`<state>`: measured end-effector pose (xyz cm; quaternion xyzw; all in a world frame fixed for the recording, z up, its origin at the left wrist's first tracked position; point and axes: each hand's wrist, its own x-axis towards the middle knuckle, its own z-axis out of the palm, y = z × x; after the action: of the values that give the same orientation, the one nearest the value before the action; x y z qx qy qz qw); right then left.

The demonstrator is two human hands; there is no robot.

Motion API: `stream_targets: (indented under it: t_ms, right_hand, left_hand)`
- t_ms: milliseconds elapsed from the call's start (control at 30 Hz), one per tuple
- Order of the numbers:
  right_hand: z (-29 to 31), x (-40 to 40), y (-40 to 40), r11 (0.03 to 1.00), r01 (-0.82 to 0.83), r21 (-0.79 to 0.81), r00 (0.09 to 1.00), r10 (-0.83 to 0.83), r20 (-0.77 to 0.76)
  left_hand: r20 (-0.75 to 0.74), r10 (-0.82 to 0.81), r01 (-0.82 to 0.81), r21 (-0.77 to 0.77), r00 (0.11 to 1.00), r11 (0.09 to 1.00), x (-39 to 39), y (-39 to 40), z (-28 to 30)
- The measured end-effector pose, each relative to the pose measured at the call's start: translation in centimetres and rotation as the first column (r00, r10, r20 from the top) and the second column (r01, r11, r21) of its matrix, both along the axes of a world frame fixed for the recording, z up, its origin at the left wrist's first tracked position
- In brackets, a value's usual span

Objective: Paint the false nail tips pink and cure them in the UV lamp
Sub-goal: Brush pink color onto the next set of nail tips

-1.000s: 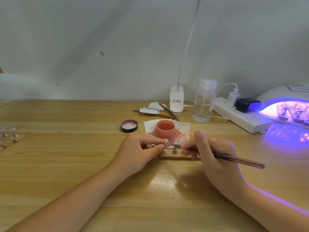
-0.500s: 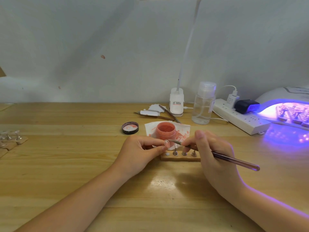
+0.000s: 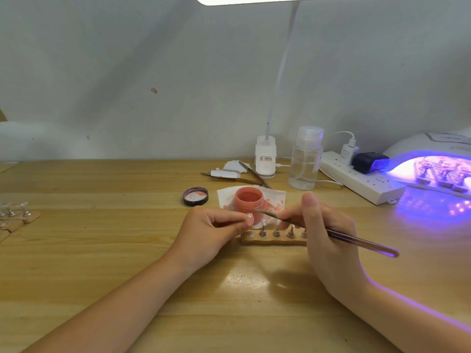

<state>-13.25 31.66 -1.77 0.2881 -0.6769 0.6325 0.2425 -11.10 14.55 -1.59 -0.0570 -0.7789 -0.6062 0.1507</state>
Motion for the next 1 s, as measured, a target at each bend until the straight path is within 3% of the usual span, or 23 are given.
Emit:
stream_targets:
  t_ms: [67,200,333,467,600,700,867,1000]
  right_hand:
    - [-0.04,-0.04,-0.11,0.999,0.0,0.043,1.0,0.0,0.013]
    - [-0.13,0.08,0.06,0.998,-0.037,-0.054,0.997,0.041,0.071]
    - [-0.1,0.0,-0.13,0.999,-0.007,0.032,1.0,0.006,0.027]
    - [-0.14,0.15,0.05,0.996,-0.064,-0.057,0.997,0.066,0.028]
    - [-0.11,-0.02,-0.04,0.998,-0.04,0.039,0.999,0.04,0.009]
    - [-0.04,0.18,-0.04,0.994,-0.094,-0.062,0.995,0.096,0.032]
    - [-0.05,-0.07,-0.09,0.994,-0.015,0.112,0.999,0.021,-0.048]
    - [-0.21,0.15,0.13,0.997,-0.075,-0.03,0.997,0.076,0.01]
  left_hand:
    - [0.006,-0.004,0.004,-0.006,1.0,1.0,-0.09,-0.05,-0.11]
    - [0.016,-0.006,0.006,-0.003,1.0,1.0,-0.14,-0.1,-0.22]
    - [0.002,-0.022,0.022,-0.017,1.0,1.0,-0.2,-0.07,-0.22]
    - [0.005,-0.014,0.014,-0.011,1.0,1.0,-0.21,-0.13,-0.38]
    - [-0.004,-0.018,0.018,-0.033,1.0,0.999,-0.28,-0.1,-0.4]
    - [0.004,-0.001,0.001,-0.041,1.0,0.999,-0.29,-0.15,-0.46]
    - [-0.002,-0.023,0.023,-0.047,1.0,0.999,-0.19,0.08,-0.22]
    - [-0.008,-0.022,0.021,-0.051,1.0,0.998,-0.02,0.23,0.01]
